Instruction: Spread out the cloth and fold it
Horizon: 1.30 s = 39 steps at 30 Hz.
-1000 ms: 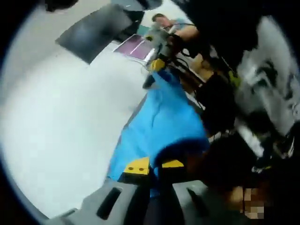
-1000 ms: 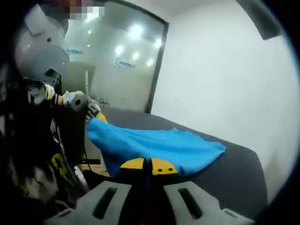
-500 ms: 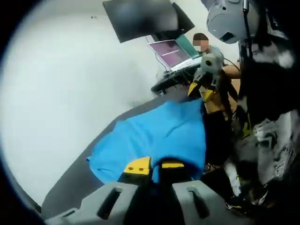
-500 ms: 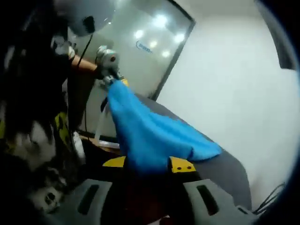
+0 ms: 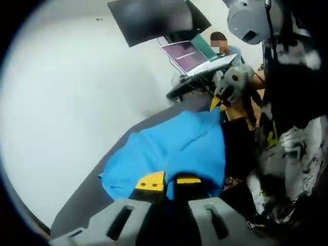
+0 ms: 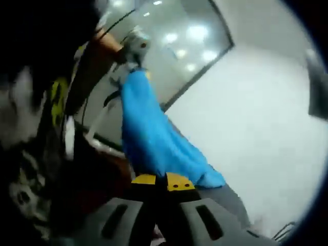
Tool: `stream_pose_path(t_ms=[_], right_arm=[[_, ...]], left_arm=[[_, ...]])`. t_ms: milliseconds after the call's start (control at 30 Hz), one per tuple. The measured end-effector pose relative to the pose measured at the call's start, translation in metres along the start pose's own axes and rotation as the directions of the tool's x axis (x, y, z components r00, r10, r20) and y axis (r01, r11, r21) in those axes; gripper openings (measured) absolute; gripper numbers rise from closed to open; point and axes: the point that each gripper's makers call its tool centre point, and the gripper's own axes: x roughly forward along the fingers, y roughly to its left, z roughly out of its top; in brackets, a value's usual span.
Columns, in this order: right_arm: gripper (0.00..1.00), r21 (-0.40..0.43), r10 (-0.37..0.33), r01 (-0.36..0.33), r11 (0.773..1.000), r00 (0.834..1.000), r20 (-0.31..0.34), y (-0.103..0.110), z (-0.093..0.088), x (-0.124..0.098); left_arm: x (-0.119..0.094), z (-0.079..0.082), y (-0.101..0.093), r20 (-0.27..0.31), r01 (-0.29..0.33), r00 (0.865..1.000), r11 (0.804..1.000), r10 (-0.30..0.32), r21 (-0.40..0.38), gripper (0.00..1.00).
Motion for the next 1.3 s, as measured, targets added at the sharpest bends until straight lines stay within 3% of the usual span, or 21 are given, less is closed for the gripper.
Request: stream_pose_path(t_ms=[33,133,200,233,267,300,400,433,533,567,633,733,900,1000,1100,1200,1233,1300], right_arm=[[0.01,0.032,-0.018,0.018,0.999,1.000,0.011,-0.025,0.019,-0.004],[0.01,0.113,-0.082,0.071,0.991,0.993,0.090,-0.055,0.047,-0.008],[0.01,0.188,-0.117,0.096,0.978,0.988,0.104,-0.075,0.059,-0.009],[0.01,0.233,-0.142,0.112,0.966,0.983,0.113,-0.087,0.064,-0.009],[0.01,0.274,-0.156,0.117,0.955,0.980,0.126,-0.097,0.070,-0.007],[0.01,0.319,-0.158,0.110,0.942,0.979,0.130,-0.105,0.074,-0.006],[0.01,0.415,-0.188,0.118,0.902,0.973,0.131,-0.135,0.083,-0.002],[0.01,0.422,-0.190,0.122,0.898,0.974,0.122,-0.140,0.083,-0.001],[0.01,0.422,-0.201,0.131,0.897,0.972,0.125,-0.160,0.089,0.006],[0.01,0.424,-0.203,0.134,0.896,0.972,0.120,-0.164,0.090,0.007],[0.01,0.416,-0.196,0.124,0.901,0.972,0.133,-0.167,0.096,0.003],[0.01,0.351,-0.148,0.085,0.932,0.976,0.158,-0.153,0.102,-0.010],[0.01,0.357,-0.110,0.046,0.933,0.981,0.161,-0.124,0.103,-0.031],[0.01,0.347,-0.132,0.067,0.935,0.977,0.166,-0.122,0.113,-0.040],[0.01,0.339,-0.180,0.108,0.935,0.965,0.190,-0.132,0.128,-0.049],[0.01,0.341,-0.214,0.143,0.929,0.960,0.181,-0.144,0.130,-0.042],[0.01,0.356,-0.215,0.142,0.924,0.961,0.173,-0.148,0.127,-0.036],[0.01,0.385,-0.232,0.174,0.906,0.967,0.109,-0.162,0.112,-0.019]], left_arm=[[0.000,0.004,0.004,0.008,-0.006,1.000,1.000,0.006,-0.001,0.01],[0.001,0.018,0.022,0.028,-0.012,1.000,1.000,0.013,-0.028,0.01],[0.003,0.024,0.029,0.023,0.043,0.999,0.991,-0.040,-0.127,0.01],[0.004,0.024,0.030,0.013,0.076,0.997,0.982,-0.075,-0.174,0.01],[0.004,0.024,0.032,-0.001,0.108,0.994,0.961,-0.112,-0.255,0.01],[0.007,0.027,0.041,0.009,0.102,0.995,0.957,-0.104,-0.271,0.01],[0.012,0.028,0.059,-0.008,0.102,0.993,0.916,-0.114,-0.387,0.01],[0.014,0.029,0.066,-0.007,0.095,0.994,0.901,-0.108,-0.423,0.01],[0.019,0.038,0.081,0.013,0.065,0.998,0.893,-0.066,-0.446,0.01],[0.018,0.042,0.080,0.024,0.074,0.997,0.888,-0.071,-0.453,0.01],[0.015,0.047,0.075,0.037,0.083,0.997,0.898,-0.075,-0.431,0.01],[0.003,0.046,0.056,0.036,0.090,0.996,0.918,-0.083,-0.387,0.01],[-0.010,0.043,0.026,0.015,0.100,0.995,0.927,-0.101,-0.362,0.01],[-0.017,0.056,0.018,0.033,0.126,0.992,0.914,-0.123,-0.386,0.01],[-0.023,0.077,0.027,0.081,0.125,0.992,0.903,-0.101,-0.410,0.01],[-0.016,0.072,0.044,0.068,0.105,0.994,0.894,-0.084,-0.435,0.01],[-0.010,0.067,0.050,0.055,0.113,0.994,0.869,-0.099,-0.482,0.01],[0.006,0.054,0.065,0.024,0.118,0.992,0.838,-0.125,-0.533,0.01]])
